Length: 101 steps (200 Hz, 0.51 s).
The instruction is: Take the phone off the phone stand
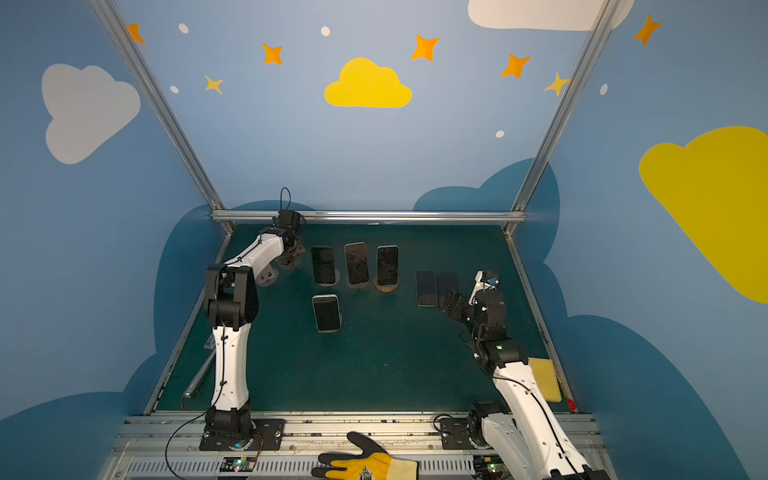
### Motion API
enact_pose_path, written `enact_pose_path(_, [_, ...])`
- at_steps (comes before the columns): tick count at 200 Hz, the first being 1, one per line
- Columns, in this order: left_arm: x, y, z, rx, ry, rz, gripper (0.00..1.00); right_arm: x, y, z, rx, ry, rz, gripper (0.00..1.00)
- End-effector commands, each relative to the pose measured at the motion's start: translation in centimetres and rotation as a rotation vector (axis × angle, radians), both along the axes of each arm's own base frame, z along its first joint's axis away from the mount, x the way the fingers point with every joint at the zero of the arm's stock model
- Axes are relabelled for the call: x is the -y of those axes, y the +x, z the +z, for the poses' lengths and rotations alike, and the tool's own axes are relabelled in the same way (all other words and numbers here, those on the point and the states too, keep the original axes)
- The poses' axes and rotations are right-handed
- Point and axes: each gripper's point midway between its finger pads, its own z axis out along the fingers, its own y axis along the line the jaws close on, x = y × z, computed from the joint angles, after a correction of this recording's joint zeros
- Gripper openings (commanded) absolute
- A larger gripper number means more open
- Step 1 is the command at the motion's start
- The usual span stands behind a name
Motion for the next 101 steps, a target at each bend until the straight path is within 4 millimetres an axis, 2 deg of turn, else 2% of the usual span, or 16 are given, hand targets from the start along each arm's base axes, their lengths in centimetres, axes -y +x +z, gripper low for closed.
enact_pose_path(1, [-0.3,-0.1,0.7,-0.005,-0.002,0.007,0.67,0.3,-0.3,0.4,0.035,-0.007,-0.008,0.82])
enact_pose_path(19, [-0.3,-0.5,1.8,-0.003,0.010,0.004,0.75,0.3,-0.5,0.7,0.037,-0.007,-0.005,0.82])
enact_pose_path(39, [-0.2,-0.7,4.7,0.048,0.003,-0.003,0.83,0.2,-0.7,1.1,0.045,-0.004,0.003,0.82])
enact_pose_path(77, [0.6,-1.0,14.9,0.232,-0.041,-0.045,0.95,-0.2,-0.8,2.1,0.051,0.005,0.029,0.83])
enact_pose_path(101, [2.1,-2.2,21.4,0.338,-0.113,-0.111,0.96,-1.0,-0.7,2.5,0.048,0.032,0.063,0.83])
